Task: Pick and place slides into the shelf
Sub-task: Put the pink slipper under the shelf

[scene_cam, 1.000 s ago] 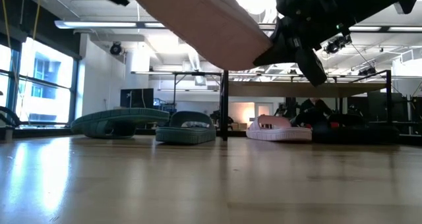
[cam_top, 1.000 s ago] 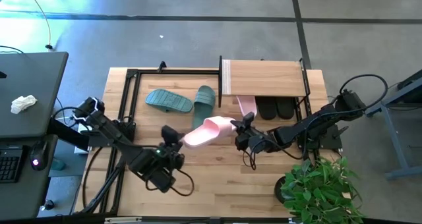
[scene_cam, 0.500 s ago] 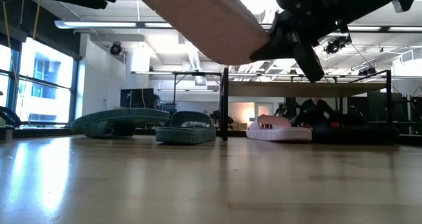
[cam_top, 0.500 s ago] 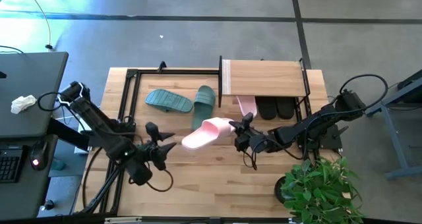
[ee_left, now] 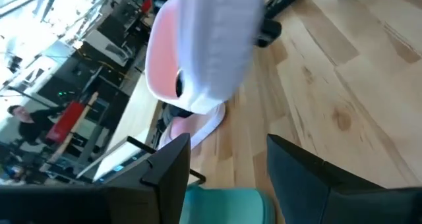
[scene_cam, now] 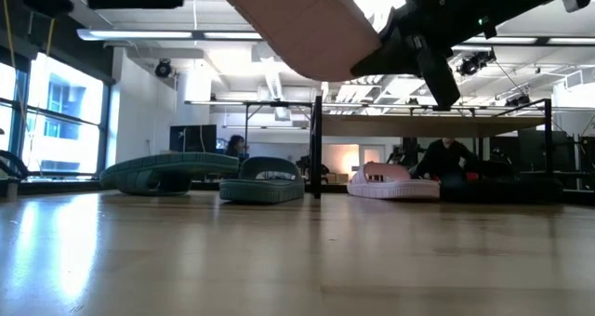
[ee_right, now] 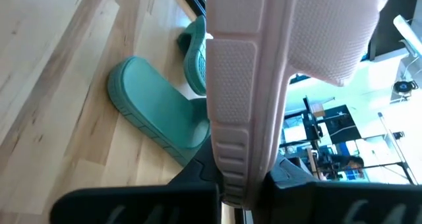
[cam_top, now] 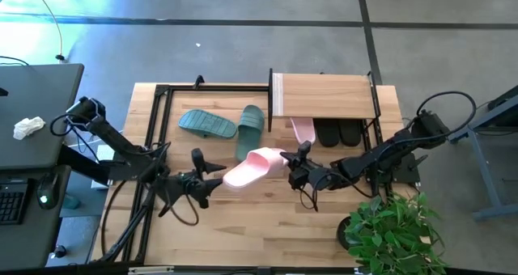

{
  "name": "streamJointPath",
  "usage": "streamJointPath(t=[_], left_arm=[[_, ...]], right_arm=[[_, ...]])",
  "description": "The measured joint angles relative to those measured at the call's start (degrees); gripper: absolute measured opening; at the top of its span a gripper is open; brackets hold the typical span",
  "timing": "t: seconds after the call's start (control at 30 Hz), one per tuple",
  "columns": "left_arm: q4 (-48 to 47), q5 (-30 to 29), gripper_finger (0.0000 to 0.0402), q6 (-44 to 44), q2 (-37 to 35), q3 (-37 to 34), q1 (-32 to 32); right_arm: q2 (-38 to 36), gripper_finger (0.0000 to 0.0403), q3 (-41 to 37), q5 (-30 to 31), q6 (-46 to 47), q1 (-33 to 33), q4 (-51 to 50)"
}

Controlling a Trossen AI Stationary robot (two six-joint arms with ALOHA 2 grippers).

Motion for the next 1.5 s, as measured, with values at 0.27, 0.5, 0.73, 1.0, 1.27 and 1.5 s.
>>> streamJointPath(t=[0.27, 0.5, 0.73, 1.0, 1.27, 1.5], left_arm=[[8.92, 12.01, 0.0184, 8.1, -0.03, -0.1, 4.32], [10.74, 16.41, 0.0184, 9.34, -0.03, -0.1, 4.19], [13.13, 17.28, 0.0184, 11.85, -0.03, -0.1, 4.19], [14.58, 19.07, 0.0184, 12.97, -0.01, -0.1, 4.19], [16.53, 19.82, 0.0184, 14.33, -0.01, -0.1, 4.19], [18.03, 19.77, 0.0136, 12.96, -0.01, -0.1, 4.19]], right_arm=[[0.0, 0.001, 0.0, -0.77, 0.13, -0.01, 0.08], [0.0, 0.001, 0.0, -0.54, 0.13, -0.01, -0.29], [0.0, 0.001, 0.0, -1.4, 1.62, -0.01, -0.29], [0.0, 0.001, 0.0, -1.4, 1.59, -0.03, -0.68], [0.0, 0.001, -0.02, -1.4, 1.57, -0.15, -0.71], [0.0, 0.001, -0.02, -1.4, 1.59, -0.17, -0.71]])
